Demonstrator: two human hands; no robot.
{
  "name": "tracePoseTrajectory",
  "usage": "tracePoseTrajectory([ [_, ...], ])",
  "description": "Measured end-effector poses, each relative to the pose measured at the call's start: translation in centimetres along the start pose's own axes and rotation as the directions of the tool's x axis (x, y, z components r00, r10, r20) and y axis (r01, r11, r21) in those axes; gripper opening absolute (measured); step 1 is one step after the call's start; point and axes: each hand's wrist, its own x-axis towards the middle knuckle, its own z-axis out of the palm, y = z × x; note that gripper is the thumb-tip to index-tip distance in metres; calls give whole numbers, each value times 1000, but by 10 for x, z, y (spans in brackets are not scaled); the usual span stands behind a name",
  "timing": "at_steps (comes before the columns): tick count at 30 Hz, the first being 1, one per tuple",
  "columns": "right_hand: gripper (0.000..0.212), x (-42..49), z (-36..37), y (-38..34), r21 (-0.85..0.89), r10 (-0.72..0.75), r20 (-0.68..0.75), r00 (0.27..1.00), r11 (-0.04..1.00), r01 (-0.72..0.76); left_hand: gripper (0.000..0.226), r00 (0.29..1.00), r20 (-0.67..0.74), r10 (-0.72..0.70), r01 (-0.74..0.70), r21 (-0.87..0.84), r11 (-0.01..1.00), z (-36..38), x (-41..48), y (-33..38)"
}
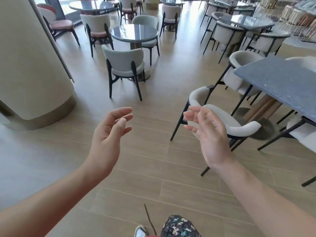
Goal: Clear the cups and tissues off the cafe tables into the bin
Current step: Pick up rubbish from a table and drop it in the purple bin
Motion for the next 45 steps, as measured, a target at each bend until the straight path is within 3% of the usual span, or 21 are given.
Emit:
tracePoseTrajectory([
  [4, 41, 71, 0, 19, -32, 11, 65, 998, 999, -9, 28, 1000, 22, 7, -7, 20, 1000, 7, 73, -12],
  [9, 60, 169, -15, 53, -51, 15, 124, 992, 999, -9, 32, 996, 66, 55, -61, 99, 993, 29, 170, -39],
  [14, 65, 282, -30, 85, -56, -2, 143, 990, 998, 10, 39, 993, 66, 103, -111, 137, 984, 71, 276, -64],
  [24, 44, 485, -52, 115, -57, -44, 70, 997, 997, 48, 38, 995, 2, 103, -103, 53, 993, 150, 471, -95],
  [34, 43, 655, -54, 160, -49, -50, -20, 999, 998, 49, 30, 996, 15, 82, -82, -7, 997, 184, 650, -146],
  [45, 45, 897, -13, 205, -28, -77, -161, 984, 997, 73, 30, 996, 65, 64, -63, -17, 998, 194, 915, -187],
])
